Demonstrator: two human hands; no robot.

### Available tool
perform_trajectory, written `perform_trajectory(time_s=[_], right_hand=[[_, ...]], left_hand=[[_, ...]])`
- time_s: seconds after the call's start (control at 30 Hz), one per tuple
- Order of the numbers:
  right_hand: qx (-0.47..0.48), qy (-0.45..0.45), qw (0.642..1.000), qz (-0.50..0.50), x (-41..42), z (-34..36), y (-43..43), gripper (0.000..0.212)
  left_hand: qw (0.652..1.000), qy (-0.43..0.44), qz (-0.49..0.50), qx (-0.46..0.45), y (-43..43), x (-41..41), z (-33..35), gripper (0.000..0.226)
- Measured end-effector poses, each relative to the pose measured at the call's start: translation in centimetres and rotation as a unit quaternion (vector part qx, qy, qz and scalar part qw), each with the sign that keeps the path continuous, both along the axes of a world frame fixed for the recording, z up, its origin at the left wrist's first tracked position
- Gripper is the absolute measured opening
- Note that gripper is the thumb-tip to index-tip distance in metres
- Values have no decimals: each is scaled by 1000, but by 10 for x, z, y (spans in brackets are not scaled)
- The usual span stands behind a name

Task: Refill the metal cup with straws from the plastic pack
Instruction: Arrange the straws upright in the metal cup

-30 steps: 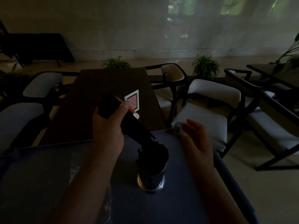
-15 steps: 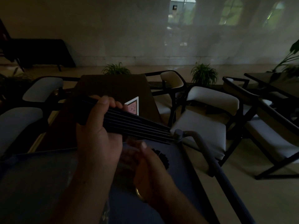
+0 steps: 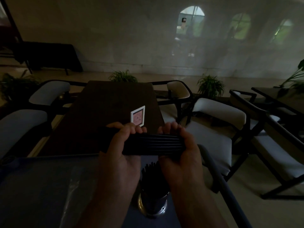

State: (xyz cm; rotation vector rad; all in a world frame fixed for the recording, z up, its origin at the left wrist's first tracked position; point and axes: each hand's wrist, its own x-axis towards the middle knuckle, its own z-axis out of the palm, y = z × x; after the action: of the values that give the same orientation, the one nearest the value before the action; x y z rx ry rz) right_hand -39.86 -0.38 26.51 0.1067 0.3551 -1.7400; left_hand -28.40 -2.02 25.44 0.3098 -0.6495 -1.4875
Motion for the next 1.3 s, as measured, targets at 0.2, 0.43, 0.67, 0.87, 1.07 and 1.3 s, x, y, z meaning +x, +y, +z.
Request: perform_trajectory(time_s=[0.2, 0.43, 0.67, 0.87, 1.07, 1.3], right_hand=[[-47, 41, 997, -49, -22, 8, -1, 24], [-87, 335, 927, -145, -42, 21, -2, 15], [-100, 523, 839, -114, -31, 30, 8, 18], [-94, 560, 816, -112, -12, 14, 13, 30], [-54, 556, 827, -59, -7, 6, 13, 15], [-93, 558, 819, -90, -7, -8, 14, 19]], left_hand=[[997, 30, -77, 10, 19, -17, -2, 20], [950, 110, -181, 230, 36, -23, -32, 52], [923, 64, -181, 333, 31, -23, -48, 23], [907, 103, -189, 362, 25, -18, -59, 27], [915, 53, -207, 342, 28, -23, -63, 26], [924, 38, -172, 339, 28, -34, -62, 26]])
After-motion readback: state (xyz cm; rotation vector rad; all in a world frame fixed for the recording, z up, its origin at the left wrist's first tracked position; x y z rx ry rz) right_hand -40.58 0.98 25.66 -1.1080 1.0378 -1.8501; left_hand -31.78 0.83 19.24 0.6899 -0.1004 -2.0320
